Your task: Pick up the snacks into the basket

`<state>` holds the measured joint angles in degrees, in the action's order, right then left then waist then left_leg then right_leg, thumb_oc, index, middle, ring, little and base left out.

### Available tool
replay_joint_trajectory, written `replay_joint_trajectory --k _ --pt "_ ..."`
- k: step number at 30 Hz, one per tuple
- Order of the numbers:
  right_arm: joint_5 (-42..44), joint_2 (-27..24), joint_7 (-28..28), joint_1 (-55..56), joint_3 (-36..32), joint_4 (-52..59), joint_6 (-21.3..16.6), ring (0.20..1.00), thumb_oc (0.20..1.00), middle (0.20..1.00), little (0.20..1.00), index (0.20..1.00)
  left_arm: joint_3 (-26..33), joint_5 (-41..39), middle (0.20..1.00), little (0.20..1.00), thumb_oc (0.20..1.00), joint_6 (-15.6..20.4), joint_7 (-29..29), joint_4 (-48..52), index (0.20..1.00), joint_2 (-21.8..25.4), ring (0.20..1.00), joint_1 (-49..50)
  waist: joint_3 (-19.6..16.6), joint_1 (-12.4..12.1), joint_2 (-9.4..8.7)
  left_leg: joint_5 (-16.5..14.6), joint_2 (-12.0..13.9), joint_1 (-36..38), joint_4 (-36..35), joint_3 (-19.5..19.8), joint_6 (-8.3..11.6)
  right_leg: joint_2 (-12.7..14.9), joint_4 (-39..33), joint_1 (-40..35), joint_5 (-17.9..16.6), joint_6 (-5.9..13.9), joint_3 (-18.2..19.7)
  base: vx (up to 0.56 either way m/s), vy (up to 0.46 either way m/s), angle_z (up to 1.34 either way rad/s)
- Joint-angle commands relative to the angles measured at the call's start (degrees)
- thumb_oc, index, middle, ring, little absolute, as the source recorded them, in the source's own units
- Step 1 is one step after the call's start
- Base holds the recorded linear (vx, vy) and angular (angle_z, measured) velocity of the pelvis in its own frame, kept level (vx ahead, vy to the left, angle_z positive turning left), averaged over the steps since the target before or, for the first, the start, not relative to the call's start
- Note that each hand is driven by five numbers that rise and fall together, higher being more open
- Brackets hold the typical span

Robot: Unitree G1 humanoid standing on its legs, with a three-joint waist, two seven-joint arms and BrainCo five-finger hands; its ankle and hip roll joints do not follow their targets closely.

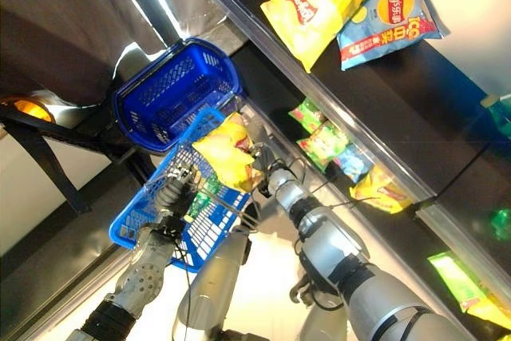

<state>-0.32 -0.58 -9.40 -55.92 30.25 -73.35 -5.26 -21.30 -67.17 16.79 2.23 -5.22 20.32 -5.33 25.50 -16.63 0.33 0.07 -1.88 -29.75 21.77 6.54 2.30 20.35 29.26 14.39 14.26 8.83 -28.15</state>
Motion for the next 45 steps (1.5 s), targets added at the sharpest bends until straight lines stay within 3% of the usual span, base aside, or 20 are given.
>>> replay_joint_trajectory --k 1,7,10,17,25,34,45 --pt "2.1 2.5 1.8 -1.4 1.3 3.4 -4.8 0.200 0.200 0.200 0.200 0.200 -4.0 1.2 0.200 0.200 0.200 3.3 -7.0 15.7 0.200 -1.4 0.200 -5.3 -2.5 -1.7 3.79 -4.2 -0.8 0.2 1.9 -0.9 -3.29 -0.5 2.1 4.7 -10.2 1.13 1.0 0.00 -0.003 0.06" --pt "1.1 2.8 1.1 -1.1 3.3 7.6 -6.4 0.200 0.200 0.200 0.200 0.200 -3.7 1.1 0.200 0.200 0.200 3.8 -7.1 15.5 0.200 -1.3 0.200 -5.3 -2.5 -1.5 3.55 -4.1 -0.8 0.0 1.9 -0.9 -3.25 -0.4 2.4 5.0 -10.1 1.12 1.1 0.00 -0.001 0.03" --pt "-3.4 3.3 1.4 -0.8 6.5 10.1 -6.8 0.200 0.200 0.200 0.200 0.200 -3.1 1.4 0.200 0.200 0.200 4.1 -7.1 15.3 0.200 -1.4 0.200 -5.0 -2.3 -1.1 3.07 -4.2 -0.6 0.0 2.0 -1.1 -3.32 -0.4 2.7 5.3 -10.0 0.95 1.6 0.00 0.000 0.00" --pt "-5.4 4.2 3.3 0.9 7.3 7.1 -6.4 0.200 0.200 0.200 0.200 0.200 -2.7 1.5 0.200 0.200 0.200 4.1 -7.4 15.4 0.200 -1.5 0.200 -4.9 -2.4 -0.7 3.09 -4.4 -0.7 0.1 2.1 -1.2 -3.33 -0.2 2.9 5.4 -9.9 0.85 1.7 0.00 0.003 0.00" --pt "-3.9 4.6 4.8 3.2 5.4 2.8 -5.7 0.200 0.200 0.200 0.200 0.200 -2.9 1.5 0.200 0.200 0.200 3.6 -7.9 15.5 0.200 -1.6 0.200 -4.7 -2.5 -0.6 3.67 -4.4 -0.8 0.1 2.3 -1.1 -3.37 -0.1 3.2 5.5 -9.8 0.93 1.5 0.00 0.000 0.00" --pt "0.7 1.5 3.5 4.7 -1.5 -2.9 -3.8 0.200 0.200 0.200 0.200 0.200 -3.2 1.6 0.200 0.200 0.200 3.1 -7.8 16.2 0.200 -1.7 0.200 -4.8 -2.7 -0.4 4.22 -4.4 -0.9 0.0 2.2 -0.8 -3.46 0.1 3.4 5.6 -9.6 1.06 1.2 0.00 0.000 0.00" --pt "8.4 -0.6 1.8 -1.0 -6.4 -4.7 -3.9 0.200 0.200 0.200 0.200 0.200 -5.1 -0.1 0.200 0.200 0.200 2.9 -8.0 19.3 0.200 -0.6 0.200 -5.4 -2.2 -0.8 4.58 -4.4 -1.3 -1.0 2.7 -0.8 -3.68 0.2 3.7 6.2 -9.5 1.01 1.2 0.00 0.000 0.00"
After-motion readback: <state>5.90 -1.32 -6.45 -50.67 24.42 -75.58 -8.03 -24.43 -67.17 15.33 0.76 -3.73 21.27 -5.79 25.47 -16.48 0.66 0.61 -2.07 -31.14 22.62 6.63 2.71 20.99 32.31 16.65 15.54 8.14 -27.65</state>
